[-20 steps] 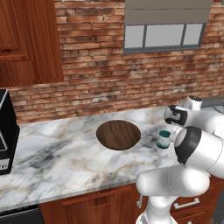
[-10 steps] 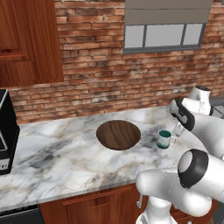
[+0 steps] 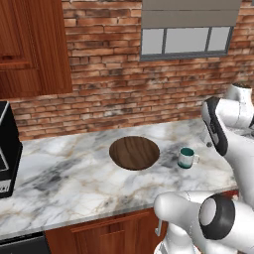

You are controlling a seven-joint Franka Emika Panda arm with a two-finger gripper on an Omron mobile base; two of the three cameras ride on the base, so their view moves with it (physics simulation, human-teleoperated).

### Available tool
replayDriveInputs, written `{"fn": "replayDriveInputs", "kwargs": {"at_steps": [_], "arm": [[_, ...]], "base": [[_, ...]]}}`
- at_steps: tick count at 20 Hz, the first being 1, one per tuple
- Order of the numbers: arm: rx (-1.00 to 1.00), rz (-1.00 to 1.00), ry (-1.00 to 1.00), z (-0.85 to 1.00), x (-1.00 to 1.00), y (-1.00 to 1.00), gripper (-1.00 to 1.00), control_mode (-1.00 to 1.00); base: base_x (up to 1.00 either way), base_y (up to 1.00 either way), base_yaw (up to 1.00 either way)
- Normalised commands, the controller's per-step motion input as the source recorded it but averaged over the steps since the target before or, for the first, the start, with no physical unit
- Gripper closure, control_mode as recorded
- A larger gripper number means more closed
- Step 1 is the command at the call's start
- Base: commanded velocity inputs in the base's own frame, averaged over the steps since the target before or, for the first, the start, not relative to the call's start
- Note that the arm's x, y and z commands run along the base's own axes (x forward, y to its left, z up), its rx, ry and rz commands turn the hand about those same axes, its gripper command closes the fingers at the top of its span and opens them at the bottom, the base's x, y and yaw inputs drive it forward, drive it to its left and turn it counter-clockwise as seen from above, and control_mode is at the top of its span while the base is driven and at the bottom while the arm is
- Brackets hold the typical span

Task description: Clear the mugs and bowl far away from the sink.

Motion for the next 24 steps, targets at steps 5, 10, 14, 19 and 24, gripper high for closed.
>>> {"fn": "replayDriveInputs", "kwargs": {"at_steps": [5,10,14,19,24], "arm": [[0.02,-0.34,0.00,0.50,-0.93,0.25,-1.00,-1.00],[-0.10,0.05,-0.09,0.73,-0.69,0.43,-1.00,-1.00],[-0.21,0.09,-0.06,0.69,-0.50,0.36,-1.00,-1.00],[-0.10,0.03,0.00,0.54,-0.33,0.16,-1.00,-1.00],[-0.03,-0.07,0.03,0.27,-0.19,-0.04,-1.00,1.00]], "base": [[0.00,0.00,0.00],[0.00,0.00,0.00],[0.00,0.00,0.00],[0.00,0.00,0.00],[0.00,-0.11,-0.07]]}}
